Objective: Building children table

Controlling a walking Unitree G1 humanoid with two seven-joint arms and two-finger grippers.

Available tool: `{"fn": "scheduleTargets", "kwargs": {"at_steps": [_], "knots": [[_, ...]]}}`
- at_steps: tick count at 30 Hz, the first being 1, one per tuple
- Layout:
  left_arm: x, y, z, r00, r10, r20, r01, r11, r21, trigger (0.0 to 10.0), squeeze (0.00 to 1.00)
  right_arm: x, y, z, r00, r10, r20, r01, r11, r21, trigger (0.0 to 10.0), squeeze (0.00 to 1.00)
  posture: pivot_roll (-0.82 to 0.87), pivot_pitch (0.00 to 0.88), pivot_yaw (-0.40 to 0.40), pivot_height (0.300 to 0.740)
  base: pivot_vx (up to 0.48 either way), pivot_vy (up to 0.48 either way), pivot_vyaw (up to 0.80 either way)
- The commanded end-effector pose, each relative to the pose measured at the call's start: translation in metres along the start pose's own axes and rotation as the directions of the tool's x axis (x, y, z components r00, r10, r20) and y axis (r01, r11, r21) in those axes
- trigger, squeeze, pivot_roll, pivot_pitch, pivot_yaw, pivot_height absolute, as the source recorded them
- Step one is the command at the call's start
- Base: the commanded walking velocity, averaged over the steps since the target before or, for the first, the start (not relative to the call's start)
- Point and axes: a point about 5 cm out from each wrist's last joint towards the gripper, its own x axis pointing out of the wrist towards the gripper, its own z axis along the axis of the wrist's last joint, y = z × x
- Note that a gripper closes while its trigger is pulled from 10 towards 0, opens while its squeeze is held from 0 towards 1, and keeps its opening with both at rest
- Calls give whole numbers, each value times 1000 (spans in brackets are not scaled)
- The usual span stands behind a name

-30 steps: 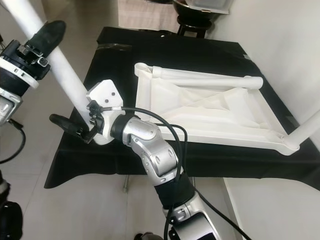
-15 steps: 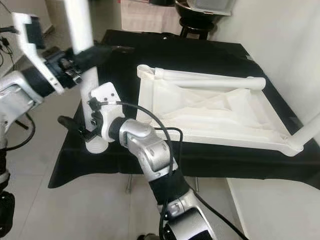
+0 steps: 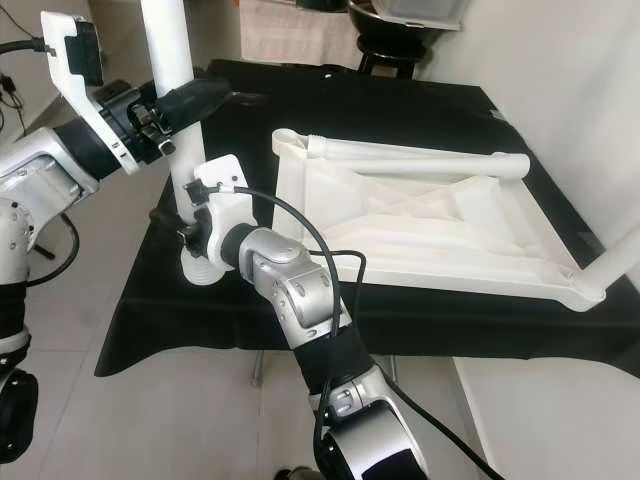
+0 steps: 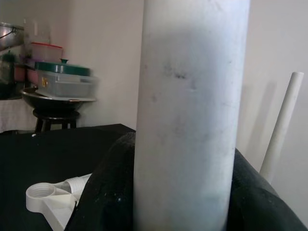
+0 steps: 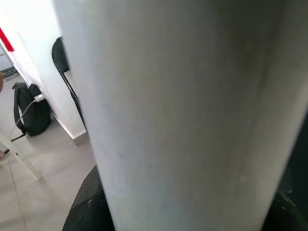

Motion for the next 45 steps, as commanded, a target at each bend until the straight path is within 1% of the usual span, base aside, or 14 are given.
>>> {"fn": "scheduleTargets", "kwargs": {"at_steps": [1, 7, 8, 14, 20, 21, 27, 28, 30, 31, 32, 34, 35, 45], "knots": [[23, -41, -4, 960, -280, 25, 281, 958, -54, 0, 0, 11, 7, -10, 997, -28, -73, 31, 999, 40, 0, 0, -197, 44, -101, 740, 0, 0, 0], [27, -42, -2, 962, -265, 60, 269, 961, -65, 0, 0, 12, 2, -5, 997, -72, -28, 73, 995, 71, 0, 0, -198, 48, -101, 740, 0, 0, 0], [28, -39, -1, 970, -231, 76, 237, 969, -74, 10000, 1000, 12, 0, -2, 996, -84, -6, 85, 993, 80, 0, 0, -199, 49, -101, 740, 0, 0, 0], [22, -28, 10, 980, -142, 137, 152, 986, -69, 10000, 1000, 11, -9, 7, 990, -131, 55, 125, 987, 105, 0, 0, -199, 57, -101, 740, 0, 0, 0], [-24, -3, 28, 968, 96, 232, -91, 995, -33, 10000, 1000, -2, -56, 26, 930, -327, 168, 305, 941, 145, 0, 0, -189, 94, -110, 740, 0, 0, 0], [-49, -1, 24, 956, 184, 227, -185, 983, -21, 10000, 1000, -11, -77, 30, 889, -416, 188, 390, 906, 163, 0, 0, -185, 108, -113, 740, 0, 0, 0], [-88, -8, -6, 936, 330, 124, -334, 943, 12, 10000, 1000, -23, -90, 38, 870, -419, 261, 387, 907, 168, 0, 0, -185, 137, -109, 740, 0, 0, 0], [-99, -11, -19, 923, 377, 74, -380, 925, 27, 10000, 1000, -25, -90, 39, 878, -387, 283, 354, 921, 162, 3529, 0, -183, 156, -109, 740, 0, 0, 0], [-107, -16, -31, 908, 418, 30, -418, 907, 39, 10000, 1000, -26, -89, 40, 884, -356, 303, 322, 934, 158, 3529, 0, -183, 156, -109, 740, 0, 0, 0], [-115, -20, -41, 890, 455, -7, -454, 890, 47, 10000, 1000, -27, -87, 42, 891, -319, 322, 281, 946, 159, 10000, 0, -176, 182, -111, 740, 0, 0, 0], [-123, -24, -53, 866, 497, -45, -494, 867, 64, 10000, 608, -28, -84, 44, 897, -274, 347, 232, 960, 157, 10000, 0, -175, 188, -112, 740, 0, 0, 0], [-129, -28, -61, 846, 529, -68, -525, 848, 73, 10000, 608, -29, -81, 45, 899, -241, 365, 196, 968, 154, 10000, 0, -173, 199, -111, 740, 0, 0, 0], [-134, -32, -68, 823, 560, -91, -553, 828, 93, 10000, 0, -30, -79, 46, 901, -210, 380, 165, 975, 149, 10000, 0, -173, 199, -111, 740, 0, 0, 0], [-152, -56, -102, 734, 642, -221, -625, 766, 147, 10000, 0, -30, -57, 40, 914, -79, 399, 83, 996, 6, 10000, 0, -200, 217, -105, 740, 0, -273, 0]]}}
